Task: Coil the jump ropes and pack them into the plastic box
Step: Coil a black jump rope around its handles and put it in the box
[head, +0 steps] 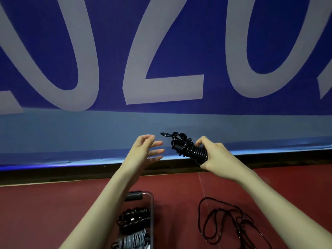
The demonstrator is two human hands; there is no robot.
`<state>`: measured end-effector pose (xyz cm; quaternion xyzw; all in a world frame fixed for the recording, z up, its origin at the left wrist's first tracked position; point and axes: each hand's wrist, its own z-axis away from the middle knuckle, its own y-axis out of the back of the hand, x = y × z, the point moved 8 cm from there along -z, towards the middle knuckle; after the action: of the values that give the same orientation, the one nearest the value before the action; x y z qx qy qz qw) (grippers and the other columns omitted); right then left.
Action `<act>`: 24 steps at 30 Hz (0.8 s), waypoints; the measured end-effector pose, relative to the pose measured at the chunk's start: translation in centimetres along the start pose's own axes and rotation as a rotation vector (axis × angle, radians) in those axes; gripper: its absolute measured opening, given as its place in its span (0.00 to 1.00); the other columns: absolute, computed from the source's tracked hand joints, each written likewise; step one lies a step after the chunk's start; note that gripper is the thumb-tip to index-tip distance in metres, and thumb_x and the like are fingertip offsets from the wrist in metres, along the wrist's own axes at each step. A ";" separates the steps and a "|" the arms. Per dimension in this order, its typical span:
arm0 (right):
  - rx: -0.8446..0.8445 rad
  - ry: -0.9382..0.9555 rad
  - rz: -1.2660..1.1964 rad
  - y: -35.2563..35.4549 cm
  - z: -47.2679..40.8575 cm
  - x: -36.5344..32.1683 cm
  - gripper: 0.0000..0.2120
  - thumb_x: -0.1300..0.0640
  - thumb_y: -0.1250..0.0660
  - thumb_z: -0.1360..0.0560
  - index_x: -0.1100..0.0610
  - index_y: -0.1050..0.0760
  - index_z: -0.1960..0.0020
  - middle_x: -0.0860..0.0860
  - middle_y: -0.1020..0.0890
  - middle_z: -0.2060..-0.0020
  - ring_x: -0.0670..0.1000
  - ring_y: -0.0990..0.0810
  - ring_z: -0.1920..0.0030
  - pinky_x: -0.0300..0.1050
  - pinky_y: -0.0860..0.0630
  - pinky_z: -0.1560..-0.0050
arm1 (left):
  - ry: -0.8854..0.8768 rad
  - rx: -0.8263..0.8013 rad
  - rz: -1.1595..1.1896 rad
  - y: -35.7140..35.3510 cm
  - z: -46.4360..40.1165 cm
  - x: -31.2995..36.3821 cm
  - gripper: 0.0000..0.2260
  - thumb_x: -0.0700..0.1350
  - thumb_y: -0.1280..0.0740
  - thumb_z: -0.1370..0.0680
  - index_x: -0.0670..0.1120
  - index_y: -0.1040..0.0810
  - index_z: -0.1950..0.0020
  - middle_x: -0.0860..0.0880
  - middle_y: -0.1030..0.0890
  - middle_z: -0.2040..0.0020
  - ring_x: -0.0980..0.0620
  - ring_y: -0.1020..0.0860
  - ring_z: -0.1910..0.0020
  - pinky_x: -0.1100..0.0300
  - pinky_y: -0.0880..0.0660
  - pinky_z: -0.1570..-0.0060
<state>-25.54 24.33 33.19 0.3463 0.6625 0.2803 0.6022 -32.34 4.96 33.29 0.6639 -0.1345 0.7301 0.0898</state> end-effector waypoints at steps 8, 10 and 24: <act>-0.268 0.006 0.031 -7.9 -0.7 -2.4 0.21 0.63 0.27 0.32 0.52 0.35 0.46 0.50 0.26 0.64 0.46 0.31 0.66 0.38 0.35 0.69 | -0.692 -0.147 -1.106 2.4 3.5 -2.2 0.33 0.67 0.37 0.30 0.60 0.39 0.27 0.62 0.42 0.25 0.59 0.46 0.26 0.61 0.51 0.31; -0.346 0.019 0.038 -10.5 -0.5 -2.9 0.23 0.63 0.27 0.32 0.51 0.36 0.46 0.50 0.26 0.63 0.46 0.30 0.67 0.40 0.34 0.69 | -0.717 -0.189 -1.242 3.1 3.7 -3.5 0.35 0.68 0.38 0.30 0.58 0.39 0.26 0.60 0.39 0.26 0.60 0.44 0.27 0.62 0.53 0.30; -0.371 -0.024 -0.197 -24.6 -1.0 -1.0 0.28 0.67 0.30 0.30 0.52 0.32 0.34 0.48 0.27 0.40 0.40 0.28 0.51 0.24 0.34 0.58 | -0.186 -0.271 -1.385 14.3 2.6 -17.4 0.29 0.54 0.32 0.23 0.51 0.36 0.24 0.50 0.34 0.34 0.46 0.27 0.38 0.49 0.26 0.43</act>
<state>-29.48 8.76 14.48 0.1663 0.6230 0.3332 0.6879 -32.53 -8.58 15.06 0.6395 0.2218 0.4222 0.6030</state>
